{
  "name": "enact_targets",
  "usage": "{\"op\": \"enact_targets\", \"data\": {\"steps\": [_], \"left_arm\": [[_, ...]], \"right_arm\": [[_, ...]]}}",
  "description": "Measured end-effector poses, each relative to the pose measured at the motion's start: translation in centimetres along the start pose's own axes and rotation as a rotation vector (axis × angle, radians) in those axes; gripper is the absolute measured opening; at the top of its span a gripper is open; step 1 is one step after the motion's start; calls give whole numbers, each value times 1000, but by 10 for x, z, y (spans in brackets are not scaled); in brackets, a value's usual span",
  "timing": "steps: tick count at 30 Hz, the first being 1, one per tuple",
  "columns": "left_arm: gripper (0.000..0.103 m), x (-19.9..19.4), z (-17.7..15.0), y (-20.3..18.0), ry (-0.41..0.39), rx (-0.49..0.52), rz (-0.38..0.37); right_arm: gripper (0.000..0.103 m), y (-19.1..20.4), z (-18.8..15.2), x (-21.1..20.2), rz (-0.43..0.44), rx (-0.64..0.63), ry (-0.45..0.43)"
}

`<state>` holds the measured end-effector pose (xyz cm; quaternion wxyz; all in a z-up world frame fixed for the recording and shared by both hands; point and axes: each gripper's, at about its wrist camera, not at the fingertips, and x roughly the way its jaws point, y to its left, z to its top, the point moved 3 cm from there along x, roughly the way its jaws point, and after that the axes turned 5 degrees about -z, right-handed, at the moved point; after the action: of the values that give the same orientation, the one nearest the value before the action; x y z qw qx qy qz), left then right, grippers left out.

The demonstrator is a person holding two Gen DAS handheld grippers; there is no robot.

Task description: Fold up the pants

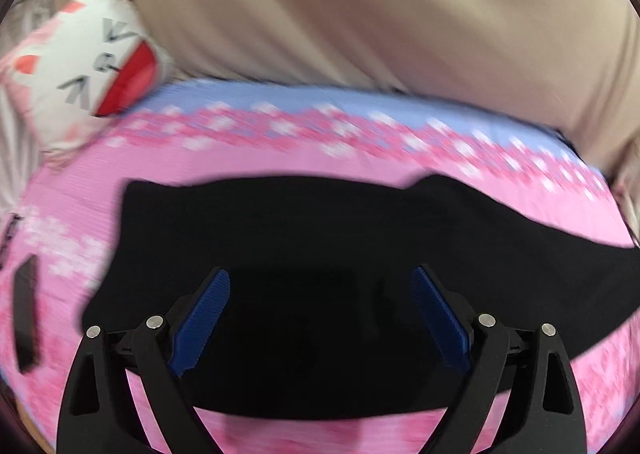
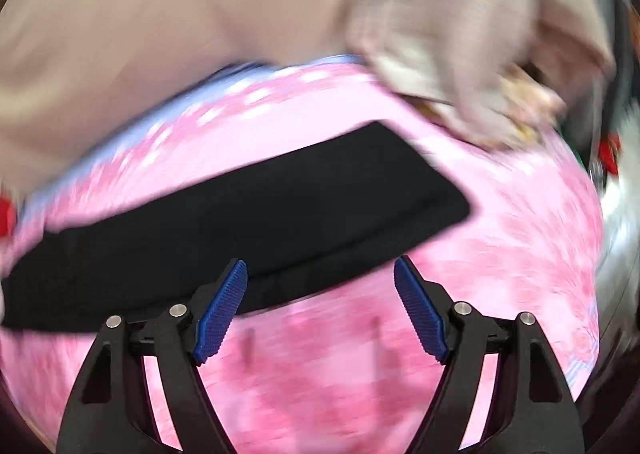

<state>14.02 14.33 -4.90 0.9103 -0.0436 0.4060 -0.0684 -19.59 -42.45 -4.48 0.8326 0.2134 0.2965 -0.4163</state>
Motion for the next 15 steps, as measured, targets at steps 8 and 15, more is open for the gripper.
{"op": "enact_targets", "data": {"steps": [8,15], "left_arm": [[90,12,-14,-73,50,44,-70],[90,4,-8,-64,48,15,14]], "right_arm": [[62,-46,34,70,39,128,84],[3,-13,58,36,112,47,-48]]}}
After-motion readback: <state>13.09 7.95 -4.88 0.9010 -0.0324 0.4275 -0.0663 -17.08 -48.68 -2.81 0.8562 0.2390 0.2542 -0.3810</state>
